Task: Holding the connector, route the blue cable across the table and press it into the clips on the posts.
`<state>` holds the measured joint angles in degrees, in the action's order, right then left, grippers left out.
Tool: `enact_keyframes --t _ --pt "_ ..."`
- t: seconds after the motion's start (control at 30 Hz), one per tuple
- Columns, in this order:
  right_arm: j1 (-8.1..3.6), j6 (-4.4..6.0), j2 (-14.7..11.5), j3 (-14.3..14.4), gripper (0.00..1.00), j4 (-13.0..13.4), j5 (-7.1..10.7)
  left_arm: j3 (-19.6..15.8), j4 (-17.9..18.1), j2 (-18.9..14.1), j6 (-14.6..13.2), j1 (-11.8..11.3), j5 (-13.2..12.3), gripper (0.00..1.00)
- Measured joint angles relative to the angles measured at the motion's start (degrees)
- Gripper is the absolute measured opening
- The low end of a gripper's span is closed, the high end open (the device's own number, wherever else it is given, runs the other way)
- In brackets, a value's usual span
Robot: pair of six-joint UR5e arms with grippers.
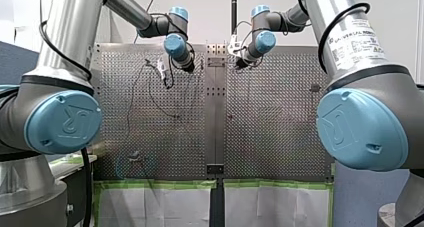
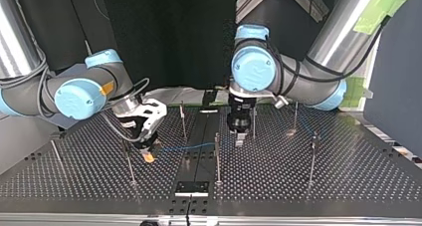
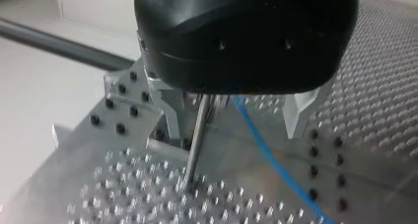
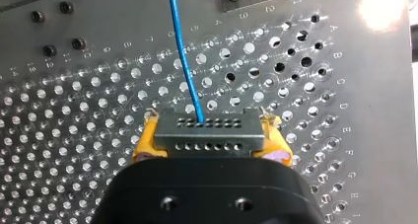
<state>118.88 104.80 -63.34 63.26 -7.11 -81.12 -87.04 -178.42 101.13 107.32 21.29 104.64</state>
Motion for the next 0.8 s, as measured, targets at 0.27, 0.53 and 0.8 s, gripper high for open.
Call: enact_keyframes --t 0.27,0.53,0.8 --pt "-0.08 -0.02 0.00 0.01 0.00 0.00 -0.01 -0.54 -3.66 -4.06 -0.73 3.01 -0.25 1.00" --pt "-0.09 -0.02 0.00 0.00 0.00 0.00 -0.01 1.50 -2.39 -4.62 -0.60 6.72 2.33 1.00" --pt "-0.08 -0.01 0.00 0.04 0.00 -0.06 -0.01 5.52 -4.27 -1.17 -1.10 11.01 5.12 1.00"
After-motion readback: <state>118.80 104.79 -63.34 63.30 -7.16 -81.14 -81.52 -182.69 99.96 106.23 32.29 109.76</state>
